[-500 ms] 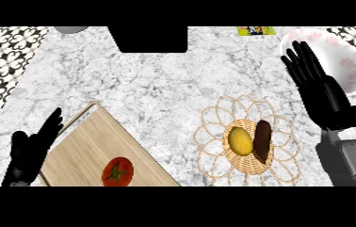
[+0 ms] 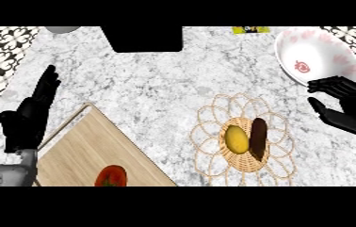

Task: Pick the sweet potato from the placemat and place it in the bowl

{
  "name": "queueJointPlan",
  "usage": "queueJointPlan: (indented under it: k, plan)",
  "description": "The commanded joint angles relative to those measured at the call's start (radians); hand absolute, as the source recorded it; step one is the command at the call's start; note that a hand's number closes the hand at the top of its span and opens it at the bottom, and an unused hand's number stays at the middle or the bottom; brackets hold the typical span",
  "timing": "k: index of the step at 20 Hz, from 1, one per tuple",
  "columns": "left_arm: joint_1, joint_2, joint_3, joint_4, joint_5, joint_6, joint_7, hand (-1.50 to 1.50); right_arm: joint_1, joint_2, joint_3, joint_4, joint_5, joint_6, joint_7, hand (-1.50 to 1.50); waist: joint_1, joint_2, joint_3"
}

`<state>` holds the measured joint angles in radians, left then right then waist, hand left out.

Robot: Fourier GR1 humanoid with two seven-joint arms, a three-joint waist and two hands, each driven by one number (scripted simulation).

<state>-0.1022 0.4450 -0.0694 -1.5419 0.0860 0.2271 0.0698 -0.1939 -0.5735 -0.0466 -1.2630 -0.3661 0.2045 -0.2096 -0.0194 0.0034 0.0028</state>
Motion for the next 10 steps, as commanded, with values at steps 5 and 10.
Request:
queueJointPlan:
  k: [5,10]
  plan:
    - [-0.097,-0.029,-0.026,-0.056,-0.053,0.029,0.074,0.00,0.066,-0.135,-0.011,0.131,0.157,0.210,-0.368,-1.50,0.019,-0.003,-0.001]
    - [-0.069,-0.081,-0.062,-0.056,-0.110,0.080,0.070,0.00,0.050,-0.247,0.036,0.029,0.273,0.197,-0.247,-1.50,0.021,-0.005,-0.003]
